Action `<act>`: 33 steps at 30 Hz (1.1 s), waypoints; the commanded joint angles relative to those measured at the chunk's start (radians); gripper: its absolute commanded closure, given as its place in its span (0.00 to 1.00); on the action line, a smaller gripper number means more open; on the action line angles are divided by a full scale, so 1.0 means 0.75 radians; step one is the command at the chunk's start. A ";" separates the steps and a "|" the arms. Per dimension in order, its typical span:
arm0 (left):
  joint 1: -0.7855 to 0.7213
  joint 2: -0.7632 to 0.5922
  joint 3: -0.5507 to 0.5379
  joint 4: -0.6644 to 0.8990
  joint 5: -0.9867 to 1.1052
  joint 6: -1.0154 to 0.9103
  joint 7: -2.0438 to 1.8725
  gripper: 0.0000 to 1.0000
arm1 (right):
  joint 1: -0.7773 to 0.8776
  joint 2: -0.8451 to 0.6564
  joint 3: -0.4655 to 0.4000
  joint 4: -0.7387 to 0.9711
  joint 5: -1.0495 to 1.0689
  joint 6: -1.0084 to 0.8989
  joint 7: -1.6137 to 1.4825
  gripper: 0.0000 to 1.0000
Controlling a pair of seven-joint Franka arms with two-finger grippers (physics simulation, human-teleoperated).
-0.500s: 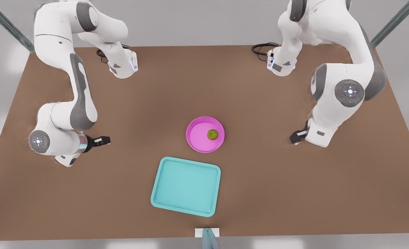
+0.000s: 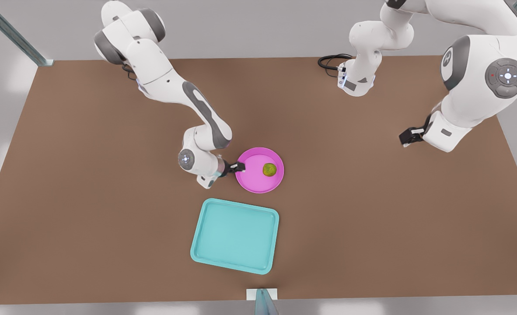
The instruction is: Place the orange on the plate with the left arm and the plate on the tray with the right arm
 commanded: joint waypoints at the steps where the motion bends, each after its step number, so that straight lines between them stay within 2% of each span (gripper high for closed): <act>1: 0.017 -0.015 0.033 0.000 -0.092 -0.069 0.184 0.00 | 0.005 0.015 0.002 0.012 0.089 0.172 0.204 0.00; 3: 0.017 -0.017 0.044 0.009 -0.113 -0.153 0.160 0.00 | 0.009 0.032 0.002 0.006 0.087 0.170 0.204 0.00; 6: 0.017 -0.005 0.080 0.000 -0.109 -0.008 0.183 0.00 | 0.040 0.052 0.004 0.008 0.087 0.170 0.200 0.00; 13: 0.017 -0.001 0.093 -0.006 -0.109 -0.002 0.183 0.00 | 0.079 0.070 0.006 0.014 0.077 0.168 0.139 0.00; 15: 0.017 -0.001 0.093 -0.006 -0.109 -0.004 0.183 0.00 | 0.085 0.079 0.006 0.018 0.077 0.168 0.139 0.04; 16: 0.015 -0.001 0.093 -0.008 -0.109 -0.002 0.183 0.00 | 0.085 0.079 0.006 0.018 0.079 0.168 0.139 0.10; 18: 0.015 -0.001 0.093 -0.008 -0.109 -0.002 0.183 0.00 | 0.085 0.081 0.006 0.018 0.077 0.168 0.139 0.39; 19: 0.015 -0.003 0.093 -0.006 -0.109 -0.004 0.183 0.00 | 0.085 0.081 0.006 0.020 0.077 0.166 0.139 0.48; 22: 0.013 -0.013 0.091 -0.006 -0.106 -0.004 0.180 0.00 | 0.083 0.081 0.006 0.030 0.079 0.152 0.141 0.65; 26: 0.011 -0.015 0.087 -0.006 -0.106 -0.004 0.180 0.00 | 0.079 0.083 0.006 0.030 0.077 0.145 0.131 0.79; 33: 0.009 -0.007 0.087 -0.004 -0.104 0.000 0.180 0.00 | 0.081 0.062 0.013 0.055 0.079 0.145 0.108 0.79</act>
